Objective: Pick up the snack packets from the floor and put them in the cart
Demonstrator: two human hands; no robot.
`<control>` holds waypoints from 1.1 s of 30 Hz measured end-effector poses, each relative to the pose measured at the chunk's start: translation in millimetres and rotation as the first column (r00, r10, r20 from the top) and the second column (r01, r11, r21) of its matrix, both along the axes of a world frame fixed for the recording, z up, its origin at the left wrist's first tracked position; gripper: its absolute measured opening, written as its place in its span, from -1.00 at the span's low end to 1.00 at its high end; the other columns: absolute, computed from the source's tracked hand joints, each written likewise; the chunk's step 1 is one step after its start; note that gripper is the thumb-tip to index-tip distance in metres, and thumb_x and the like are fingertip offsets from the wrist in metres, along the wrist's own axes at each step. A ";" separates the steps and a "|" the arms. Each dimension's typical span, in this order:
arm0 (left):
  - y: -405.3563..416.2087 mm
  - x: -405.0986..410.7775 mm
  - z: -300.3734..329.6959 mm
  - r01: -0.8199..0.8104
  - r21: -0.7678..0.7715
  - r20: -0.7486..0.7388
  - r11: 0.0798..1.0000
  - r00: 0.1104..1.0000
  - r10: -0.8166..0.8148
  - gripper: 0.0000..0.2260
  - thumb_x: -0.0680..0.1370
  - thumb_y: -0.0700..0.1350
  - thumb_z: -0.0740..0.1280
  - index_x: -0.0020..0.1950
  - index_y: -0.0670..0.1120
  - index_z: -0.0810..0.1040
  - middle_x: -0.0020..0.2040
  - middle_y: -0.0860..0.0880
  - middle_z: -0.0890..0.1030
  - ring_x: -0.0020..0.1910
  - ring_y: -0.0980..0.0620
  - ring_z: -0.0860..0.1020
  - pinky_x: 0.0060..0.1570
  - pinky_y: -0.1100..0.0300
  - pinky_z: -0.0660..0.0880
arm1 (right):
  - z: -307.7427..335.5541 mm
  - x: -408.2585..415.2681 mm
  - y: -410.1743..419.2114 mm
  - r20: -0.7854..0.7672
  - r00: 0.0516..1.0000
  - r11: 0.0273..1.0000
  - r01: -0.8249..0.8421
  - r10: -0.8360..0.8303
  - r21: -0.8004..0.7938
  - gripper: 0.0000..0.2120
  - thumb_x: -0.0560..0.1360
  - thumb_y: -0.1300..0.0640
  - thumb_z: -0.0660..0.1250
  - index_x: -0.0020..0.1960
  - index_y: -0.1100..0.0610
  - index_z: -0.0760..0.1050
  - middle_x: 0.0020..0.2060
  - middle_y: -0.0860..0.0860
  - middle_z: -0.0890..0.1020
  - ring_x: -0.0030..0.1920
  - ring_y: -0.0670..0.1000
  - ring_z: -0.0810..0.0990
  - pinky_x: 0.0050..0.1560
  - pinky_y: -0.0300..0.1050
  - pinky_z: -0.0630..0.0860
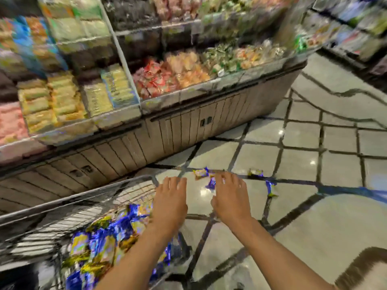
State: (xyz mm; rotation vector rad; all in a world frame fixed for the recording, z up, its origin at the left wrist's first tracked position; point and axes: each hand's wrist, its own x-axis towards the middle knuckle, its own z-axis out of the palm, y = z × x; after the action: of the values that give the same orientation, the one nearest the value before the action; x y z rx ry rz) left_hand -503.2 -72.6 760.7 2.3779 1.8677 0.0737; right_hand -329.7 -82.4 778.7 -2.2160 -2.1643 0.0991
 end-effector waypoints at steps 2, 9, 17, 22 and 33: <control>3.7 56.1 -3.7 0.019 -0.029 -0.013 0.999 1.000 -0.019 -0.45 0.17 -0.18 0.44 0.17 -0.09 0.52 0.04 -0.09 0.55 0.02 -0.16 0.46 -0.15 0.00 0.44 | -6.0 66.7 1.6 -0.022 0.996 0.996 0.084 -0.083 0.021 -0.38 0.19 0.10 0.52 0.22 0.08 0.45 0.06 0.07 0.55 0.07 0.15 0.51 0.04 0.05 0.45; 20.9 228.0 -5.7 0.049 -0.117 -0.027 0.992 0.998 -0.053 -0.41 0.37 -0.05 0.41 0.38 -0.08 0.38 0.27 -0.09 0.49 0.23 -0.16 0.42 0.14 -0.01 0.43 | -14.0 247.4 6.0 -0.095 0.977 0.980 0.183 -0.190 -0.081 -0.49 0.35 0.10 0.40 0.29 0.10 0.44 0.21 0.12 0.48 0.17 0.18 0.42 0.07 0.07 0.41; 82.6 315.3 -10.5 0.038 -0.135 0.054 0.990 0.998 -0.031 -0.45 0.47 -0.08 0.35 0.45 -0.04 0.30 0.33 -0.06 0.42 0.29 -0.10 0.37 0.24 0.06 0.36 | -29.0 335.0 52.0 -0.175 0.964 0.977 0.181 -0.199 -0.114 -0.54 0.45 0.05 0.36 0.32 0.09 0.39 0.25 0.10 0.42 0.22 0.15 0.39 0.11 0.02 0.41; 142.2 338.2 -33.9 -0.056 -0.172 0.097 0.983 0.993 0.074 -0.44 0.48 -0.06 0.41 0.44 -0.03 0.30 0.34 -0.05 0.40 0.31 -0.11 0.37 0.23 0.04 0.40 | -50.5 354.9 125.5 -0.162 0.976 0.984 0.121 -0.143 -0.134 -0.56 0.44 0.09 0.35 0.31 0.07 0.40 0.21 0.07 0.43 0.17 0.13 0.40 0.07 0.00 0.40; 307.4 371.3 -211.3 -0.191 -0.283 0.150 0.940 0.959 0.240 -0.48 0.43 -0.17 0.42 0.38 -0.08 0.40 0.23 -0.10 0.47 0.19 -0.16 0.44 0.08 0.01 0.44 | -215.8 388.8 318.0 -0.093 0.996 0.966 -0.043 0.020 -0.256 -0.55 0.43 0.15 0.34 0.31 0.08 0.43 0.22 0.09 0.43 0.16 0.15 0.43 -0.01 0.02 0.42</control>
State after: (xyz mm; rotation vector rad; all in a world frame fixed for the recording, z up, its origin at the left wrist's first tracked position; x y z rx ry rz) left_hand -131.8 234.8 549.4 1.9173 1.9089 0.0541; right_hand 59.1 235.6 562.9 -2.2531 -2.2511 0.4989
